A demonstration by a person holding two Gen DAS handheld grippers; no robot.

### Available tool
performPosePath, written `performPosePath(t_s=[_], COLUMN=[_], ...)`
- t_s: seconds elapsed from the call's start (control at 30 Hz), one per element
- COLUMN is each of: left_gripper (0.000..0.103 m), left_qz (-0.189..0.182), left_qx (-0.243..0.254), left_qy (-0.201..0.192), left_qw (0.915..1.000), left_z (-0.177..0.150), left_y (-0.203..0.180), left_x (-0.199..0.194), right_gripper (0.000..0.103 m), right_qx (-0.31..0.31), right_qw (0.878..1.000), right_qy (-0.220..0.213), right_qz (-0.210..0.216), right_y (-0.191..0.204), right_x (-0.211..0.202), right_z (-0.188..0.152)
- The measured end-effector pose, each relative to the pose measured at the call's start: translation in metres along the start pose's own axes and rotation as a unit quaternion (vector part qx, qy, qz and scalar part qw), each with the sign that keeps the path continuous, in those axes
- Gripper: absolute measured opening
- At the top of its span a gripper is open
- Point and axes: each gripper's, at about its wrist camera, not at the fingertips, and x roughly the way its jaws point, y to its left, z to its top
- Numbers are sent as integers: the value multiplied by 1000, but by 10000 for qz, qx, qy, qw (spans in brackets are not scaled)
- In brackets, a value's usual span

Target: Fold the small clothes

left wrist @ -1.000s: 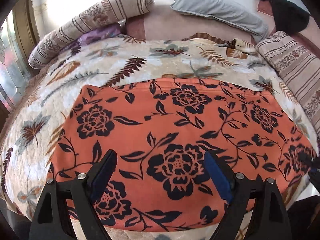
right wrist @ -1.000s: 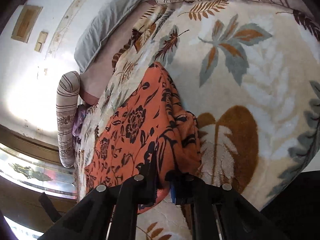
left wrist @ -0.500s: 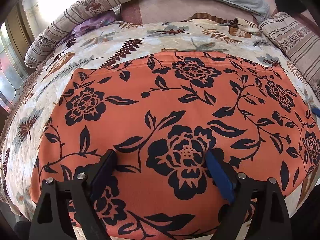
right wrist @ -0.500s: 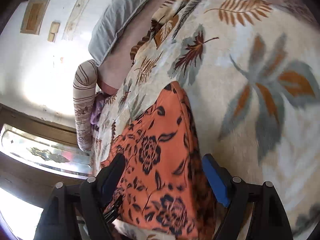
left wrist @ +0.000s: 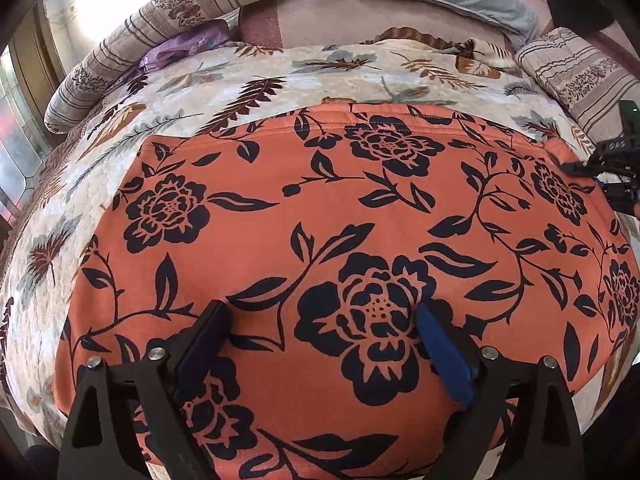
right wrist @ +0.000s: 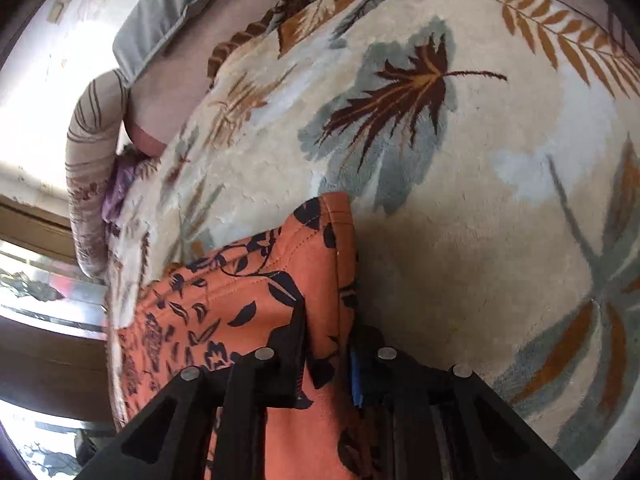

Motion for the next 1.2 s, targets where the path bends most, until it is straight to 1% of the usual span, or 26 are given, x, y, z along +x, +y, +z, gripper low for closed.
performPosePath(t_s=[0.07, 0.1, 0.13, 0.17, 0.2, 0.27, 0.3, 0.37, 0.4, 0.43, 0.47, 0.5, 0.53, 0.57, 0.6, 0.63, 0.7, 0.77, 0.97, 1.03, 1.07, 1.13, 1.17, 1.2], left_gripper=[95, 95, 95, 95, 94, 94, 94, 94, 94, 94, 94, 94, 94, 94, 94, 94, 94, 94, 94, 93, 93, 93, 93, 93], left_qz=[-51, -67, -93, -114, -125, -170, -136, -10, 80, 222, 377, 530, 689, 550, 415, 410, 545, 575, 782, 791, 795, 660, 652, 742], left_qx=[-23, -17, -16, -65, -144, -309, -409, -600, -706, -828, -922, -1000, -1153, -1425, -1665, -1767, -1709, -1637, -1679, -1677, -1671, -1619, -1554, -1485], left_qy=[64, 77, 89, 97, 112, 77, -36, -216, -245, -204, -73, 154, 456, 494, 535, 540, 419, 458, 555, 420, 289, 18, -47, -8], left_qw=[10000, 9999, 9999, 9999, 9998, 9993, 9991, 9980, 9972, 9961, 9950, 9934, 9899, 9870, 9837, 9819, 9829, 9838, 9811, 9818, 9823, 9846, 9857, 9861], left_z=[2, 3, 4, 4, 4, 3, 1, -7, -12, -18, -25, -31, -40, -46, -51, -53, -56, -59, -64, -59, -56, -42, -34, -30], left_y=[2, 2, 4, 7, 11, 23, 32, 55, 67, 82, 95, 108, 125, 141, 153, 161, 168, 170, 176, 174, 172, 169, 167, 167], left_x=[0, -1, -3, -6, -9, -20, -28, -43, -47, -47, -42, -33, -22, -19, -21, -26, -36, -37, -52, -65, -74, -82, -79, -72], right_gripper=[43, 66, 71, 71, 71, 71, 71, 71, 71, 72, 72, 72, 72, 72, 72, 72, 72, 72, 72, 72, 72, 72, 72, 72], right_qx=[171, 186, 159, 52, -92, -195, -183, -251, -219, -144, -121, -53, 117, 290, 412, 522, 644, 588, 583, 562, 583, 576, 576, 561], right_qw=[9990, 9977, 9962, 9950, 9952, 9959, 9948, 9911, 9890, 9873, 9865, 9889, 9937, 9957, 9927, 9907, 9900, 9905, 9894, 9895, 9893, 9897, 9900, 9904], right_qy=[-403, -612, -813, -974, -971, -764, -658, -271, -171, -95, 23, 66, 77, 168, 110, -7, -63, -4, -28, 11, 22, 72, 93, 120], right_qz=[-107, -219, -265, -215, -52, 446, 752, 1277, 1451, 1582, 1633, 1483, 1109, 866, 1125, 1254, 1255, 1243, 1327, 1331, 1339, 1310, 1287, 1261], right_y=[0, 4, 9, 19, 31, 48, 54, 65, 69, 67, 62, 54, 41, 29, 20, 15, 12, 10, 12, 13, 13, 13, 14, 15], right_x=[-24, -37, -52, -65, -74, -85, -88, -83, -78, -73, -63, -54, -44, -33, -30, -34, -39, -37, -35, -35, -36, -37, -37, -37], right_z=[-5, -10, -16, -22, -30, -51, -64, -93, -104, -116, -125, -130, -134, -138, -139, -138, -137, -136, -140, -140, -140, -139, -139, -138])
